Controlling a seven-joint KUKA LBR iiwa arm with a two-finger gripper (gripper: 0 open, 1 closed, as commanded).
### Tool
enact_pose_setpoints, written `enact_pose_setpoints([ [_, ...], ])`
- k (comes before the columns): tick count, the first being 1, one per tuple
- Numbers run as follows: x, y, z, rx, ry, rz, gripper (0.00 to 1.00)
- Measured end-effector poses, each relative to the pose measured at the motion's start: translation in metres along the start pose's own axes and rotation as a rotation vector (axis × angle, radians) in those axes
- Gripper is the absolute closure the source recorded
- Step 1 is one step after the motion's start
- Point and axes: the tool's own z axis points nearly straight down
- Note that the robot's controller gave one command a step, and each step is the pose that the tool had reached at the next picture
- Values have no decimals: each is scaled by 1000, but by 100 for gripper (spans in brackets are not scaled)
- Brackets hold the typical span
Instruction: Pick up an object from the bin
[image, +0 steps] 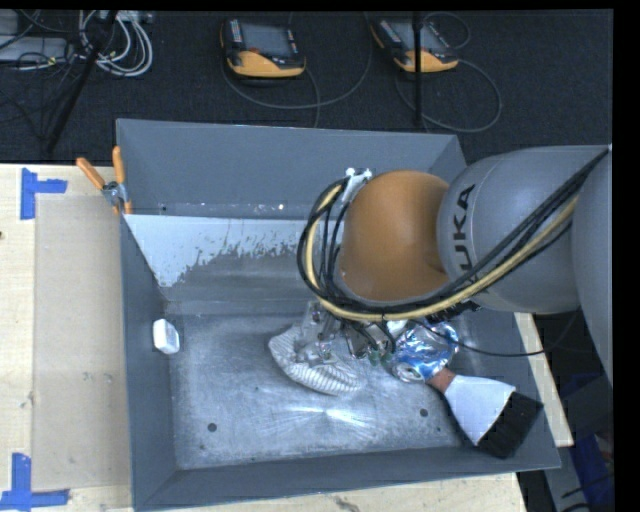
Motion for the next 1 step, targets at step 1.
enact_pose_setpoints([
  [1, 7, 5, -29, 2, 20, 1, 100],
])
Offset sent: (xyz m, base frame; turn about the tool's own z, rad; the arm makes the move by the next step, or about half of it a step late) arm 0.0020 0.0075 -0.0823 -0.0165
